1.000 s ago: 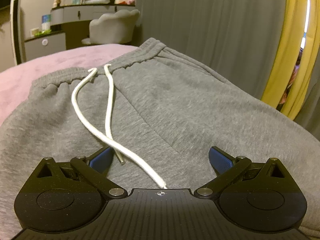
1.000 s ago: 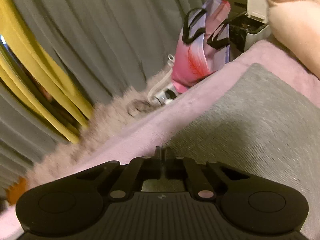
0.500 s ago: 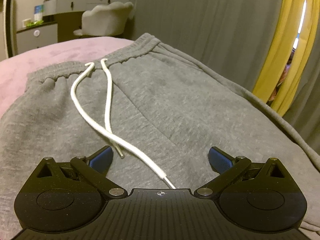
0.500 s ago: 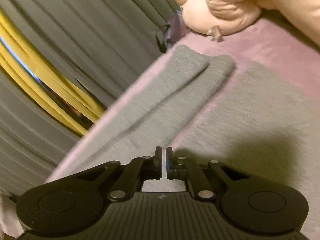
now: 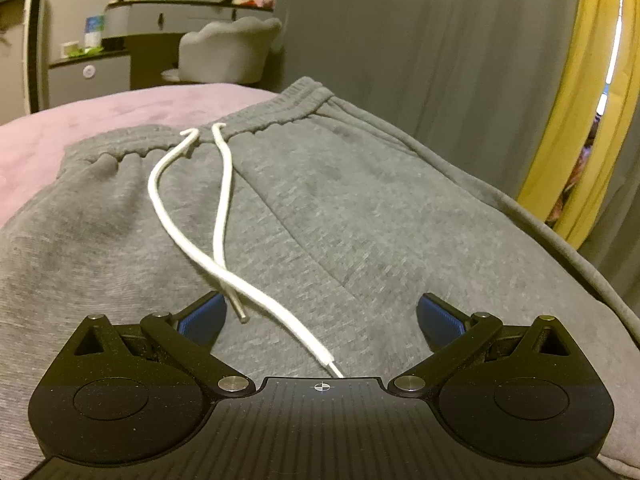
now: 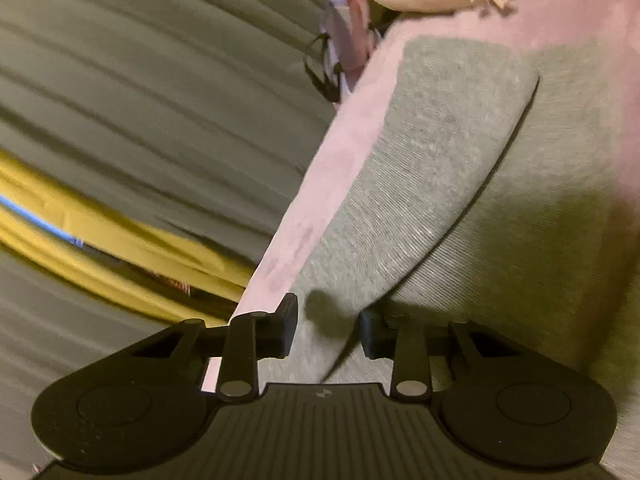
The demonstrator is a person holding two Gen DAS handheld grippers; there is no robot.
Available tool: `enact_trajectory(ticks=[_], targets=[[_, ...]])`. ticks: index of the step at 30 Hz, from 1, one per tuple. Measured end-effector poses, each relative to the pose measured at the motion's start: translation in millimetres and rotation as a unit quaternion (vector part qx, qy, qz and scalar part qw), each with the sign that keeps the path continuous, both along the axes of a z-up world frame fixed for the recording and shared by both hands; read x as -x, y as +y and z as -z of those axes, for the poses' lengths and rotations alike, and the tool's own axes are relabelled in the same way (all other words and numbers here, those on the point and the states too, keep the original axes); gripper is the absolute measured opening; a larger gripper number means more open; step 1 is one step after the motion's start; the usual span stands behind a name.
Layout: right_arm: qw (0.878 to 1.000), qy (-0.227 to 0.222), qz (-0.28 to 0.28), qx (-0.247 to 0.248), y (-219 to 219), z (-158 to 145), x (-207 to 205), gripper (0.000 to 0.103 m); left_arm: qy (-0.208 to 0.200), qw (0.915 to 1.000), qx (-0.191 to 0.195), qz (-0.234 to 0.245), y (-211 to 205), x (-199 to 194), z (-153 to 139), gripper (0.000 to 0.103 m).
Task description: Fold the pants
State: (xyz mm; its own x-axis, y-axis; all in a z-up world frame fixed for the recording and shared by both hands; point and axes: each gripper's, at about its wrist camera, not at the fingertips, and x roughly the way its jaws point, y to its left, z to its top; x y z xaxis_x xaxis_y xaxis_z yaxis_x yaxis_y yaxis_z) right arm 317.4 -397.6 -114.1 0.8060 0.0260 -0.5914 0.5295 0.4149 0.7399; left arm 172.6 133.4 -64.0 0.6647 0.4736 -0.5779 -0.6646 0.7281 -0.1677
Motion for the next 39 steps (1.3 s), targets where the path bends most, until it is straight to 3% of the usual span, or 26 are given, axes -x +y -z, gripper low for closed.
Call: enact_trajectory(ticks=[2, 4, 8, 10, 12, 15, 17, 18, 20, 21, 24, 26, 27, 28, 29, 30, 32, 35, 37, 39], targets=[[1.000, -0.001, 0.000, 0.001, 1, 1, -5, 0.032, -0.002, 1.0000, 0.003, 0.000, 2, 0, 0, 0.103], [1.000, 0.006, -0.012, 0.017, 3, -8, -2, 0.005, -0.014, 0.9998, 0.012, 0.000, 5, 3, -2, 0.103], [0.996, -0.074, -0.037, 0.041, 10, -58, 37, 0.004, -0.065, 0.9968, 0.020, -0.041, 18, 27, -25, 0.103], [0.992, -0.109, -0.055, 0.041, 10, -82, 74, 0.004, -0.118, 0.9926, 0.027, -0.009, 27, 43, -49, 0.103], [0.987, -0.131, -0.075, 0.045, 7, -95, 113, 0.004, -0.168, 0.9825, 0.038, 0.070, 38, 47, -70, 0.103], [0.987, -0.120, -0.097, 0.051, 2, -88, 163, 0.004, -0.167, 0.9649, 0.133, 0.154, 64, 14, -86, 0.103], [0.989, -0.100, -0.102, 0.035, -1, -67, 181, 0.004, -0.150, 0.9458, 0.214, 0.192, 83, -22, -88, 0.103], [0.991, -0.087, -0.101, 0.028, -2, -58, 187, 0.004, -0.138, 0.9413, 0.240, 0.193, 91, -40, -86, 0.103], [0.993, -0.070, -0.093, 0.012, -2, -44, 194, 0.004, -0.101, 0.9410, 0.267, 0.182, 105, -71, -79, 0.103], [0.994, -0.066, -0.092, 0.005, 0, -38, 195, 0.004, -0.079, 0.9406, 0.280, 0.174, 111, -84, -74, 0.101], [0.993, -0.061, -0.098, 0.011, -1, -35, 189, 0.004, -0.048, 0.9354, 0.310, 0.163, 123, -110, -61, 0.068], [0.993, -0.060, -0.104, 0.019, -6, -35, 178, 0.004, -0.023, 0.9330, 0.316, 0.171, 123, -128, -51, 0.070], [0.992, -0.061, -0.105, 0.020, -5, -33, 178, 0.005, 0.010, 0.9313, 0.319, 0.176, 122, -140, -43, 0.065], [0.993, -0.057, -0.104, 0.021, -7, -31, 174, 0.005, 0.046, 0.9322, 0.318, 0.167, 120, -149, -37, 0.035], [0.993, -0.052, -0.105, 0.023, -7, -31, 173, 0.005, 0.073, 0.9335, 0.314, 0.157, 120, -153, -32, 0.020], [0.993, -0.046, -0.104, 0.026, -6, -32, 171, 0.006, 0.074, 0.9315, 0.319, 0.157, 120, -152, -31, 0.015], [0.994, -0.031, -0.102, 0.034, -6, -32, 170, 0.009, 0.038, 0.9309, 0.322, 0.168, 121, -137, -44, 0.012], [0.995, -0.009, -0.096, 0.031, -11, -33, 166, 0.008, 0.004, 0.9401, 0.271, 0.206, 118, -107, -84, 0.009], [0.995, -0.020, -0.093, 0.029, -13, -48, 171, 0.005, -0.026, 0.9369, 0.256, 0.237, 116, -75, -115, 0.009], [0.992, -0.066, -0.095, 0.048, -16, -79, 185, 0.005, -0.066, 0.9292, 0.251, 0.264, 117, -27, -145, 0.009]])
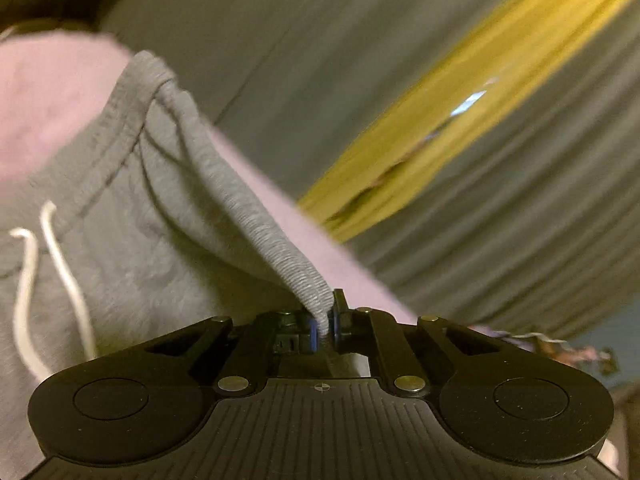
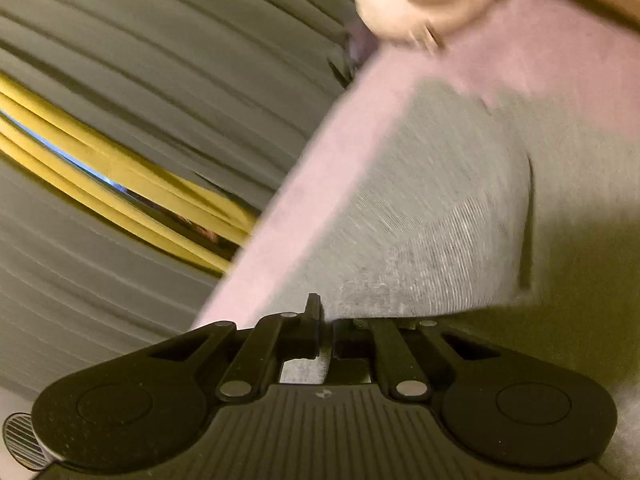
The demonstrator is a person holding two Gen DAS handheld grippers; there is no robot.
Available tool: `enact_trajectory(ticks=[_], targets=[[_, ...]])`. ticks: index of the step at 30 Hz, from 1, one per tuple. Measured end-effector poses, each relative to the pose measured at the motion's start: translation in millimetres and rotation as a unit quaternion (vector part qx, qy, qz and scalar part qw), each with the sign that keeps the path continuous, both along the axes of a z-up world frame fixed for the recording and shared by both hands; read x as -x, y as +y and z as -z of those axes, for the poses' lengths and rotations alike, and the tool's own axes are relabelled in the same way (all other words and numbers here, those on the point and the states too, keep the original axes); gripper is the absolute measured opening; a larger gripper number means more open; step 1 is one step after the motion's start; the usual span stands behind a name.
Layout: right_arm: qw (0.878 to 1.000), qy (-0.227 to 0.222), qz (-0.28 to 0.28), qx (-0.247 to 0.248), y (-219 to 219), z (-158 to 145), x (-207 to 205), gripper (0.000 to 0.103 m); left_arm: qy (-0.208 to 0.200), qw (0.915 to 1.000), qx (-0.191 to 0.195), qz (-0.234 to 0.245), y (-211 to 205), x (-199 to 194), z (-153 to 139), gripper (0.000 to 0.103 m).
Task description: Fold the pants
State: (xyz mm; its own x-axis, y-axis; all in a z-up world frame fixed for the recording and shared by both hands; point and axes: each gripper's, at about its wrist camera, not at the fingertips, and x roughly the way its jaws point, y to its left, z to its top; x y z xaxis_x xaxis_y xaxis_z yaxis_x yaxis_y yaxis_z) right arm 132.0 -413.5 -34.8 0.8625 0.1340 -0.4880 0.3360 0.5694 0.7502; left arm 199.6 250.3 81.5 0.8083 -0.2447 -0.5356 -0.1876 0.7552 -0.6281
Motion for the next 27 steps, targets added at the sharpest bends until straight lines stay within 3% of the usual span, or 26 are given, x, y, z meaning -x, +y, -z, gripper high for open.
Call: enact_trajectory(ticks=[3, 6, 8, 11, 14, 15, 16, 17, 18, 20, 21, 22, 24, 27], targets=[[0.998, -0.063, 0.003, 0.015, -13, -42, 39, 0.005, -0.034, 0.9993, -0.002, 0.014, 0, 80, -22, 0.009], [0.997, -0.076, -0.009, 0.015, -28, -56, 84, 0.005, -0.012, 0.9998, 0.012, 0.007, 4, 142, 4, 0.011], [0.998, -0.046, -0.027, 0.032, -28, -48, 107, 0.005, 0.048, 0.9987, 0.013, -0.010, 4, 167, 40, 0.011], [0.996, 0.069, -0.041, 0.023, -24, -12, 121, 0.005, 0.128, 0.9904, 0.031, -0.043, 8, 180, 87, 0.013], [0.989, 0.137, -0.042, 0.030, -21, 19, 121, 0.009, 0.123, 0.9894, 0.011, -0.075, 13, 182, 92, 0.031], [0.988, 0.146, -0.039, 0.034, -20, 24, 122, 0.011, 0.113, 0.9897, 0.005, -0.087, 13, 178, 88, 0.052], [0.989, 0.142, -0.040, 0.033, -19, 26, 121, 0.015, 0.103, 0.9900, 0.006, -0.097, 17, 166, 89, 0.066], [0.990, 0.131, -0.036, 0.027, -18, 28, 122, 0.021, 0.099, 0.9887, 0.012, -0.113, 16, 163, 83, 0.063], [0.991, 0.125, -0.031, 0.024, -19, 29, 123, 0.033, 0.102, 0.9869, 0.024, -0.122, 19, 163, 80, 0.061], [0.992, 0.125, -0.019, 0.025, -18, 30, 123, 0.038, 0.109, 0.9843, 0.049, -0.130, 26, 160, 79, 0.042], [0.992, 0.123, -0.016, 0.032, -14, 31, 117, 0.032, 0.111, 0.9834, 0.050, -0.135, 31, 165, 81, 0.021], [0.992, 0.118, -0.016, 0.041, -13, 27, 116, 0.010, 0.112, 0.9831, 0.045, -0.137, 31, 167, 79, 0.013], [0.993, 0.102, -0.014, 0.062, -13, 12, 113, 0.005, 0.073, 0.9869, 0.043, -0.137, 34, 181, 69, 0.012], [0.998, 0.003, -0.022, 0.067, -18, -12, 127, 0.005, 0.017, 0.9925, 0.014, -0.120, 27, 193, 55, 0.012]])
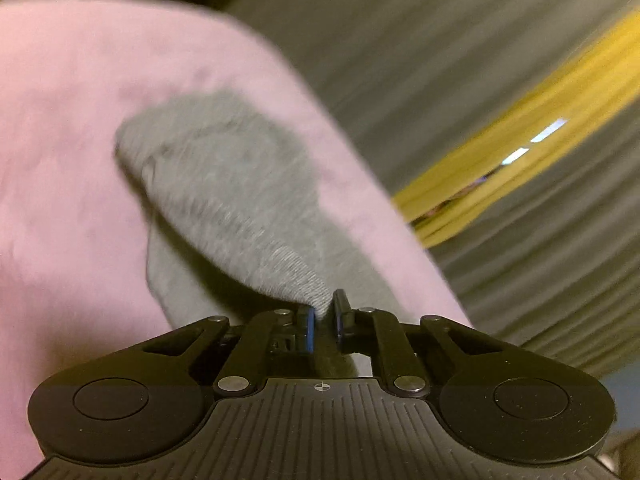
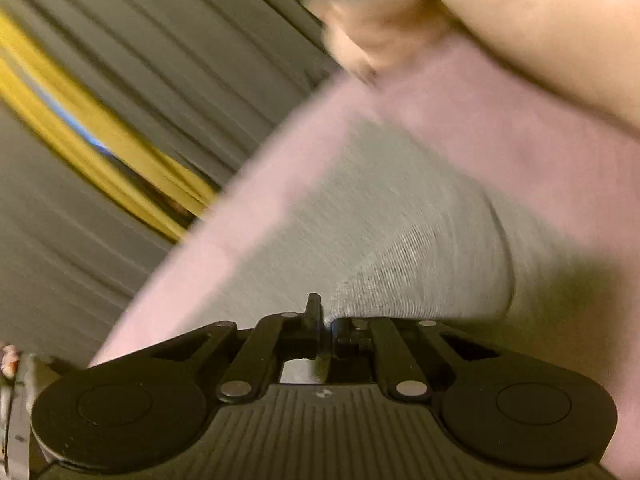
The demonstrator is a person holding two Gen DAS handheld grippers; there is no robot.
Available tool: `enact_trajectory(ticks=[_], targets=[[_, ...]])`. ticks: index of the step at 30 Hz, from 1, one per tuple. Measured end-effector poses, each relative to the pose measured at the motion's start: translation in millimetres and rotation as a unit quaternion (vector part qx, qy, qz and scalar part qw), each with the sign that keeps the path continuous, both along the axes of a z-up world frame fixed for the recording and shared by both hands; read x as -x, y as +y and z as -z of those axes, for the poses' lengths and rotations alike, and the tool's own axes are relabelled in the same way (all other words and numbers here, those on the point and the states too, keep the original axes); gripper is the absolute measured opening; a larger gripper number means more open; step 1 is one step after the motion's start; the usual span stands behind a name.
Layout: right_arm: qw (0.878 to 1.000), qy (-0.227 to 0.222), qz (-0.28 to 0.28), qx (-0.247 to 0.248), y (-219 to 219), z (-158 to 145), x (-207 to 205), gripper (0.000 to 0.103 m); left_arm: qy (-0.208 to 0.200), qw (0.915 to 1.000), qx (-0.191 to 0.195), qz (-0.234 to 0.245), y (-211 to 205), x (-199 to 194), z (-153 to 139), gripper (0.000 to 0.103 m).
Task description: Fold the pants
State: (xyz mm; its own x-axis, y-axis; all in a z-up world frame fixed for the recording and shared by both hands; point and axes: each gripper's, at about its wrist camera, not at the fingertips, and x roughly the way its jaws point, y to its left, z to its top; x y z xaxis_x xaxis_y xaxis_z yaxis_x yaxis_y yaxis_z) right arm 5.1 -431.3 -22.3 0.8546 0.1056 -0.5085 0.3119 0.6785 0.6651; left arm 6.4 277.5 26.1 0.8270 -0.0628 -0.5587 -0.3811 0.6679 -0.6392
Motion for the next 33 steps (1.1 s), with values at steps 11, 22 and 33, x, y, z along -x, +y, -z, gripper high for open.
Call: enact_trajectory(ticks=[11, 22, 33], targets=[[0.988, 0.039, 0.055, -0.142, -48, 64, 40, 0.038, 0.096, 0.9792, -0.068, -0.166, 11, 41, -5, 0.053], [0.967, -0.095, 0.113, -0.209, -49, 62, 35, 0.005, 0.038, 0.9842, -0.159, -0.068, -59, -7, -44, 0.075], [0.964, 0.098, 0.243, 0.044, -46, 25, 71, 0.013, 0.101, 0.9757, -0.192, 0.029, -121, -57, 14, 0.075]])
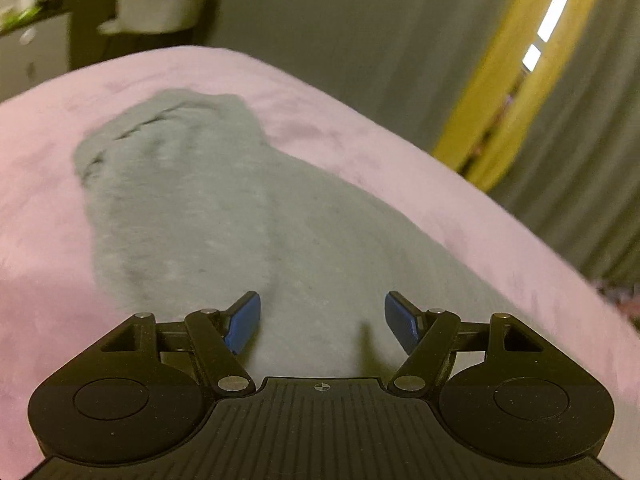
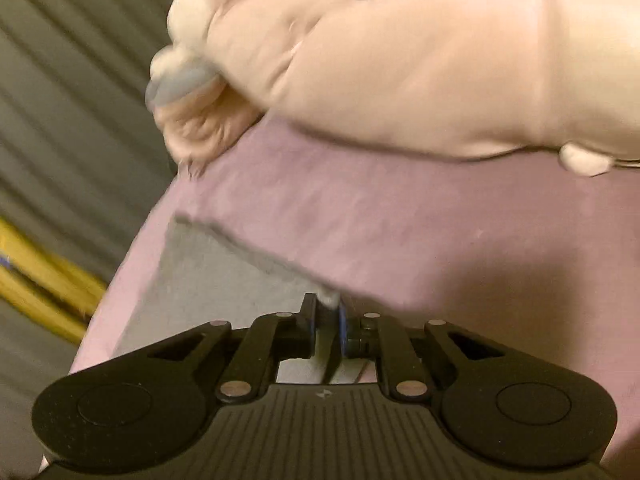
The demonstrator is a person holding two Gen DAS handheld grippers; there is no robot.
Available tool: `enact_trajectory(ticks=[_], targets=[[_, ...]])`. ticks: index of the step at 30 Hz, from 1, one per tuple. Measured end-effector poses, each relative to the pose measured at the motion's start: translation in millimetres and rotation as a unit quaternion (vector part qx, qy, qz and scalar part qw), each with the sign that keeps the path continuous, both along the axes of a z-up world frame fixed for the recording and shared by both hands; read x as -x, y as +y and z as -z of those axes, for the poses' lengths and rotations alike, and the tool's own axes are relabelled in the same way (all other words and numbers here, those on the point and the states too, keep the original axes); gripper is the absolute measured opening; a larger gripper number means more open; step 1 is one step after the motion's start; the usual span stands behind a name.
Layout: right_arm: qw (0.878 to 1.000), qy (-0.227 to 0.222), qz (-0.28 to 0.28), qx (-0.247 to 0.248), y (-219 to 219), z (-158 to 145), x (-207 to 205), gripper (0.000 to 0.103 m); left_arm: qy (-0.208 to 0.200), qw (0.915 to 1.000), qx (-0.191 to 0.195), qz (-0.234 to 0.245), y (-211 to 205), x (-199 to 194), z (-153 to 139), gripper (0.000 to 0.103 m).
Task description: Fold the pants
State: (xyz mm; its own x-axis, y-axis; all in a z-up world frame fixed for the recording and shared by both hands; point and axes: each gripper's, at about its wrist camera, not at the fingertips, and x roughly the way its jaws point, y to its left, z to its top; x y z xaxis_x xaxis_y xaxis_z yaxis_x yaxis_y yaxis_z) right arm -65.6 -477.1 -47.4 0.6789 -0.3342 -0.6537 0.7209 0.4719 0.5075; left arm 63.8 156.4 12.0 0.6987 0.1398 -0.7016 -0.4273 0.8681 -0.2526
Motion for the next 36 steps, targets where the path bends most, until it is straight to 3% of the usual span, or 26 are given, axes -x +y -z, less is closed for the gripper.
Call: enact_trajectory(ticks=[3, 5, 8, 11, 13, 16, 19, 21, 24, 27, 29, 31, 34, 36], targets=[[0.996, -0.004, -0.035, 0.085, 23, -24, -17, 0.013, 0.002, 0.9977, -0.047, 0.050, -28, -14, 1, 0.076], [0.989, -0.033, -0.094, 0.112, 43, -35, -37, 0.013, 0.006, 0.9936, -0.068, 0.091, -49, -26, 4, 0.079], [0.975, -0.055, -0.209, 0.059, 67, -20, -71, 0.018, 0.025, 0.9837, -0.105, 0.144, -77, -52, 21, 0.079], [0.957, 0.022, -0.288, -0.010, 80, 13, -107, 0.018, 0.059, 0.9740, -0.146, 0.162, -88, -75, 47, 0.089], [0.959, 0.054, -0.276, -0.025, 74, 20, -115, 0.018, 0.040, 0.9729, -0.166, 0.156, -85, -76, 50, 0.097], [0.977, 0.028, -0.196, -0.074, 42, 28, -92, 0.018, 0.032, 0.9770, -0.174, 0.118, -67, -72, 44, 0.096], [0.986, -0.006, -0.121, -0.116, 10, 36, -57, 0.018, 0.030, 0.9812, -0.184, 0.051, -28, -66, 32, 0.095], [0.984, -0.027, -0.103, -0.141, -3, 43, -46, 0.018, 0.026, 0.9826, -0.184, 0.005, 3, -56, 21, 0.093], [0.979, -0.050, -0.095, -0.171, -4, 46, -38, 0.019, -0.020, 0.9844, -0.161, -0.068, 49, -28, 5, 0.093], [0.979, -0.045, -0.099, -0.170, 1, 45, -36, 0.020, -0.041, 0.9849, -0.101, -0.134, 97, -10, 0, 0.093], [0.981, -0.038, -0.104, -0.162, 0, 45, -31, 0.021, -0.029, 0.9856, -0.048, -0.159, 124, -4, 6, 0.092], [0.982, -0.032, -0.109, -0.153, 0, 47, -37, 0.024, -0.005, 0.9824, -0.026, -0.185, 144, -3, 17, 0.091], [0.982, -0.029, -0.112, -0.146, 1, 45, -40, 0.027, 0.045, 0.9802, -0.034, -0.190, 160, -8, 36, 0.094], [0.983, -0.028, -0.112, -0.145, 2, 44, -38, 0.027, 0.062, 0.9762, -0.069, -0.196, 159, -10, 40, 0.094]])
